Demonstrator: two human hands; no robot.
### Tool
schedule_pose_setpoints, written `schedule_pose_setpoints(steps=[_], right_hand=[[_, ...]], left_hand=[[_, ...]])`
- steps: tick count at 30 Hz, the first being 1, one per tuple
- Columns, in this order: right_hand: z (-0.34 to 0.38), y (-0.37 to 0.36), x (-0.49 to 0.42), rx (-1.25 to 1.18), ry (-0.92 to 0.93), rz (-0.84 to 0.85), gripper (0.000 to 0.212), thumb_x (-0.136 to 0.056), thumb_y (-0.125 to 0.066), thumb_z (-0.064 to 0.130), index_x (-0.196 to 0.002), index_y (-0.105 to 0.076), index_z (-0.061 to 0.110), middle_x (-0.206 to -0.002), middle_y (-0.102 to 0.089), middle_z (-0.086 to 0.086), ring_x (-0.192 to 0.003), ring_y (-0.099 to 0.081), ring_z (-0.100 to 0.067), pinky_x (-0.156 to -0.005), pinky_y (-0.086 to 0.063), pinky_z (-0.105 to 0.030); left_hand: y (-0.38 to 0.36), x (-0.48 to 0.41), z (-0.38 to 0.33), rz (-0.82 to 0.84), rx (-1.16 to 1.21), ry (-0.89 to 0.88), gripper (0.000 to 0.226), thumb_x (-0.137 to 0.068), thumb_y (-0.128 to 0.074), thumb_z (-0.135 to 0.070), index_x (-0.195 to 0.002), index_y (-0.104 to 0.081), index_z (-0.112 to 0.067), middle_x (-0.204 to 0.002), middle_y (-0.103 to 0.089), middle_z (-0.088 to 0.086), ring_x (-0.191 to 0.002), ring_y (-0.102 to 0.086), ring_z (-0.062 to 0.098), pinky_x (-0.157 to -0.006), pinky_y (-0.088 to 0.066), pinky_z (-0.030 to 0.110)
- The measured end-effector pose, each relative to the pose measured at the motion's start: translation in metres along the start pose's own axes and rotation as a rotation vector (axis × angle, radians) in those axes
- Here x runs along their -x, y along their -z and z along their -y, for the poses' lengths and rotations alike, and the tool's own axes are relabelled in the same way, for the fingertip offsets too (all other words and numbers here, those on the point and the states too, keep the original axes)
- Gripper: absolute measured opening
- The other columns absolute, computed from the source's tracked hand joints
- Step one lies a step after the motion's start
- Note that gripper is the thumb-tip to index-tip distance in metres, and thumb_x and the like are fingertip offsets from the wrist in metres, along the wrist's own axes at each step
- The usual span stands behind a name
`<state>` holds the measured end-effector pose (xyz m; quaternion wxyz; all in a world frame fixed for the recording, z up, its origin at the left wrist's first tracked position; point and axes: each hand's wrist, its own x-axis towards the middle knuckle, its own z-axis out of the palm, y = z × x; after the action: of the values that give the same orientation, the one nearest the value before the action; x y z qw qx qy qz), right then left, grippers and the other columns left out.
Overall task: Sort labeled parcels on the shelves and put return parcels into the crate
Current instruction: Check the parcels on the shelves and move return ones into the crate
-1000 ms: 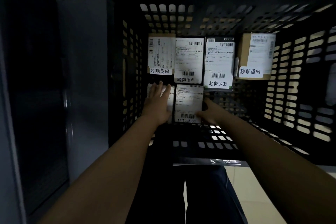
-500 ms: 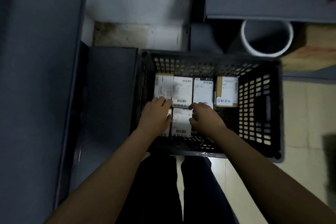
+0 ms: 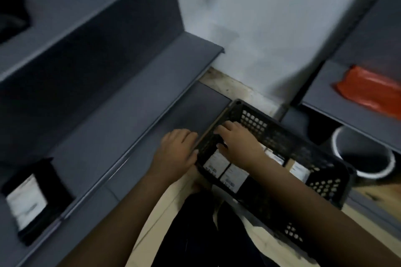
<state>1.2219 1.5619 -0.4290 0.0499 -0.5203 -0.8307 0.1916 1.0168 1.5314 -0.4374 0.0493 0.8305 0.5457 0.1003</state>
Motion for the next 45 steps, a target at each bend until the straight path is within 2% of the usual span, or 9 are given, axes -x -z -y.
schedule_pose_setpoints(steps=[4, 13, 15, 19, 21, 28, 31, 34, 45], right_hand=[[0.069, 0.004, -0.005, 0.015, 0.288, 0.03, 0.034, -0.094, -0.055, 0.022, -0.126, -0.054, 0.01, -0.122, -0.053, -0.011, -0.113, -0.048, -0.031, -0.091, -0.043, -0.039], [0.283, 0.003, 0.017, 0.063, 0.882, 0.034, 0.034, -0.094, -0.057, 0.025, -0.126, -0.053, 0.016, -0.124, -0.052, -0.002, -0.118, -0.046, -0.023, -0.095, -0.038, -0.033], [0.334, -0.003, 0.033, 0.071, 0.987, 0.043, 0.034, -0.094, -0.056, 0.025, -0.127, -0.052, 0.017, -0.125, -0.05, -0.001, -0.118, -0.044, -0.021, -0.096, -0.037, -0.032], [0.439, -0.023, 0.079, 0.056, 1.175, 0.056, 0.036, -0.095, -0.055, 0.029, -0.129, -0.051, 0.019, -0.126, -0.049, 0.001, -0.12, -0.043, -0.02, -0.098, -0.037, -0.032], [0.492, -0.033, 0.107, 0.051, 1.264, 0.057, 0.038, -0.095, -0.056, 0.031, -0.13, -0.05, 0.019, -0.127, -0.049, 0.002, -0.119, -0.043, -0.02, -0.1, -0.037, -0.032], [0.659, -0.066, 0.208, -0.02, 1.471, 0.015, 0.037, -0.092, -0.058, 0.033, -0.126, -0.053, 0.019, -0.125, -0.05, 0.003, -0.116, -0.045, -0.02, -0.097, -0.037, -0.031], [0.716, -0.076, 0.24, -0.046, 1.556, 0.023, 0.038, -0.092, -0.058, 0.032, -0.128, -0.053, 0.02, -0.125, -0.05, 0.003, -0.116, -0.045, -0.019, -0.099, -0.036, -0.031], [0.769, -0.087, 0.262, -0.061, 1.63, 0.028, 0.036, -0.092, -0.058, 0.032, -0.125, -0.053, 0.019, -0.125, -0.051, 0.003, -0.115, -0.046, -0.019, -0.098, -0.036, -0.031], [0.977, -0.145, 0.29, -0.159, 1.839, 0.063, 0.037, -0.09, -0.06, 0.031, -0.125, -0.054, 0.018, -0.123, -0.052, 0.0, -0.115, -0.047, -0.022, -0.098, -0.038, -0.035]], left_hand=[[0.041, 0.073, 0.009, -0.07, -0.053, 0.254, 0.037, -0.084, -0.048, -0.039, -0.111, -0.058, -0.015, -0.104, -0.061, 0.006, -0.095, -0.059, 0.028, -0.079, -0.05, 0.037], [0.143, 0.281, 0.019, -0.327, -0.268, 0.763, 0.037, -0.082, -0.052, -0.036, -0.112, -0.06, -0.015, -0.105, -0.06, 0.004, -0.095, -0.057, 0.027, -0.079, -0.046, 0.037], [0.164, 0.333, 0.015, -0.372, -0.334, 0.847, 0.037, -0.081, -0.06, -0.031, -0.113, -0.06, -0.014, -0.106, -0.06, 0.005, -0.093, -0.057, 0.028, -0.078, -0.046, 0.038], [0.208, 0.442, 0.002, -0.469, -0.448, 0.996, 0.037, -0.085, -0.053, -0.035, -0.112, -0.06, -0.011, -0.104, -0.059, 0.006, -0.093, -0.056, 0.029, -0.079, -0.047, 0.038], [0.231, 0.495, -0.005, -0.51, -0.507, 1.047, 0.034, -0.083, -0.062, -0.028, -0.111, -0.06, -0.009, -0.101, -0.059, 0.007, -0.092, -0.057, 0.03, -0.079, -0.048, 0.039], [0.296, 0.668, -0.032, -0.527, -0.696, 1.223, 0.035, -0.08, -0.07, -0.024, -0.111, -0.062, -0.009, -0.106, -0.062, 0.007, -0.095, -0.06, 0.029, -0.081, -0.048, 0.038], [0.316, 0.723, -0.04, -0.519, -0.758, 1.294, 0.035, -0.083, -0.06, -0.03, -0.112, -0.062, -0.01, -0.106, -0.061, 0.006, -0.096, -0.058, 0.028, -0.082, -0.047, 0.037], [0.33, 0.769, -0.039, -0.525, -0.819, 1.358, 0.038, -0.08, -0.072, -0.024, -0.114, -0.063, -0.009, -0.11, -0.062, 0.008, -0.101, -0.059, 0.029, -0.087, -0.046, 0.038], [0.39, 0.916, 0.034, -0.468, -0.968, 1.579, 0.041, -0.079, -0.067, -0.03, -0.115, -0.061, -0.012, -0.11, -0.061, 0.007, -0.1, -0.058, 0.027, -0.081, -0.049, 0.037]])
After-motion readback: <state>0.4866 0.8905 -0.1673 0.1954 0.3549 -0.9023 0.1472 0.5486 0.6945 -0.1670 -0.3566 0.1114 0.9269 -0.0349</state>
